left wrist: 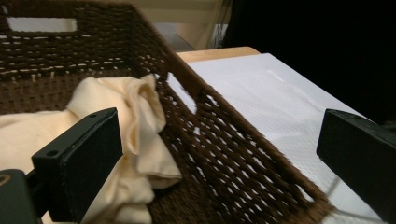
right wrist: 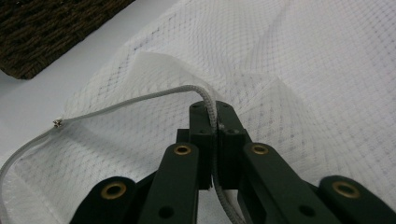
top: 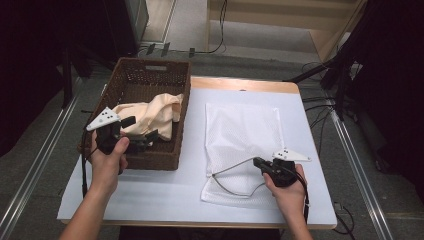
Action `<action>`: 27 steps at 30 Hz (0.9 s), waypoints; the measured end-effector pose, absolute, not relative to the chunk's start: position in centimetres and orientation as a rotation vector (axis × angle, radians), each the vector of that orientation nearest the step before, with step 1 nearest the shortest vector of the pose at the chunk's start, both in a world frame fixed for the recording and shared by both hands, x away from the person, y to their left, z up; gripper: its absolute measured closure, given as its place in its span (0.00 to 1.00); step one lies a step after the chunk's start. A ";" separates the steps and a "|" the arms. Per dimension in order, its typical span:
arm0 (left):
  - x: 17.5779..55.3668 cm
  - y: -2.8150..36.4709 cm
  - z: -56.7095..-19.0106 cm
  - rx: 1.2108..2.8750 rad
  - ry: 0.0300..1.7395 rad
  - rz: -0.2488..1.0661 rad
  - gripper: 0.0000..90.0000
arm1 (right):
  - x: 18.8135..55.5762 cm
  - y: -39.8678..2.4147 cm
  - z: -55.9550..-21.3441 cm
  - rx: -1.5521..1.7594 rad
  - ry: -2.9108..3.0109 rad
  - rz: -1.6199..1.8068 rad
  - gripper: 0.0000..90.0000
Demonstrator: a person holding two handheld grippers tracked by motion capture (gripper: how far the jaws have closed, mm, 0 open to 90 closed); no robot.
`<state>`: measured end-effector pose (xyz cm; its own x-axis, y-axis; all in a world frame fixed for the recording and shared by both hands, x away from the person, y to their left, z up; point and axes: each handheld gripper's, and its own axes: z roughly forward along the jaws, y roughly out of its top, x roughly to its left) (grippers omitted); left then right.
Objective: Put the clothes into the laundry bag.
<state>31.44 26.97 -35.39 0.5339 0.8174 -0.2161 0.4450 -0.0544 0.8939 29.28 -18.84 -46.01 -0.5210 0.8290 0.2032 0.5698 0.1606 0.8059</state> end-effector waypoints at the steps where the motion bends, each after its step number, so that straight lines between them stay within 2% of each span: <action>1: 31.9 27.3 -35.2 1.667 1.090 0.426 0.01 | 29.3 -18.8 -46.1 1.344 2.157 1.292 0.98; 4: 32.6 28.4 -34.6 1.618 1.037 0.383 0.01 | 29.3 -18.8 -46.1 1.347 2.157 1.291 0.98; 6: 33.4 29.0 -34.0 1.604 1.067 0.376 0.01 | 29.3 -18.9 -46.1 1.346 2.158 1.295 0.98; 12: 36.1 30.2 -33.6 1.691 1.225 0.509 0.01 | 29.3 -18.9 -46.2 1.348 2.160 1.296 0.98; 18: 38.5 31.2 -34.3 1.700 1.298 0.461 0.01 | 29.3 -18.9 -46.3 1.348 2.163 1.297 0.98; 27: 41.9 31.3 -36.7 1.803 1.439 0.348 0.01 | 29.3 -19.0 -46.4 1.351 2.162 1.300 0.98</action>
<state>41.90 31.28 -36.70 0.3190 0.9138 -0.2514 0.6982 -0.0472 0.7144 29.33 -18.97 -46.37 -0.5241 0.8249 0.2119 0.5742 0.1585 0.8032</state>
